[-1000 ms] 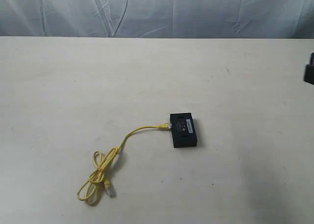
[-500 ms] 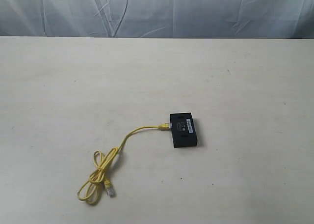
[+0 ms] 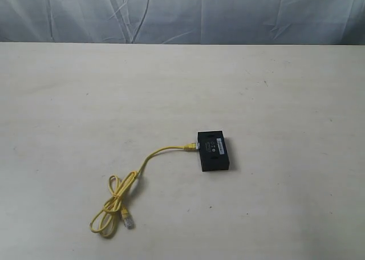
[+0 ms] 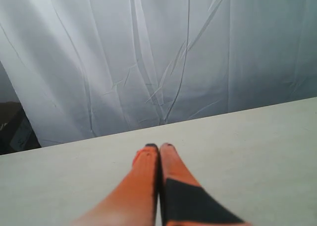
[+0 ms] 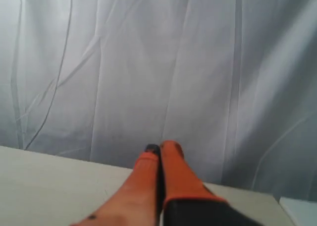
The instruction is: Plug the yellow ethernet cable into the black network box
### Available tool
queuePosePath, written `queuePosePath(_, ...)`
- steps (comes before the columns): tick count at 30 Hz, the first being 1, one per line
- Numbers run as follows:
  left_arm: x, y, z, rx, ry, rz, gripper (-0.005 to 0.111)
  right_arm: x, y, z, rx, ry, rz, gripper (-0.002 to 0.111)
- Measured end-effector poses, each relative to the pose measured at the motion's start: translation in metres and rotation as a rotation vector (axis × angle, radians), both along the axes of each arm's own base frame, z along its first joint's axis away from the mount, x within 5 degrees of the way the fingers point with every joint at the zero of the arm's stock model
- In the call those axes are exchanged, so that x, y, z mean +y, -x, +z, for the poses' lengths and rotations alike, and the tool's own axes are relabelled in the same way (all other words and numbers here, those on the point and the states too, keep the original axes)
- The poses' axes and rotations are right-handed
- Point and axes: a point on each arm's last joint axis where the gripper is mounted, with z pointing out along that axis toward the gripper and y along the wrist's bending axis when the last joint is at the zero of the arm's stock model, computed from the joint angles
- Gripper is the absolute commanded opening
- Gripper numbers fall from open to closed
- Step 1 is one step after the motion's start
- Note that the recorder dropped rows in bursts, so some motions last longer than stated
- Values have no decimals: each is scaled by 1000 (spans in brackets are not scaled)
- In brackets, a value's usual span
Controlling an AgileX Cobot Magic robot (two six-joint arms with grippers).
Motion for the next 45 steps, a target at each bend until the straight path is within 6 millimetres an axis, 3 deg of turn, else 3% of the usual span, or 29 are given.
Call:
queuePosePath(10,0,0,0,0,0,2,0,-5,-12,-36,135,-151,-50,-1)
queuePosePath(21,1,0,0,-3,-13,6,0,-5,-24,-106,329,-241,-70,-1)
queuePosePath(45,1,0,0,-5,-21,10,0,-3,-24,-112,361,-225,-21,-1)
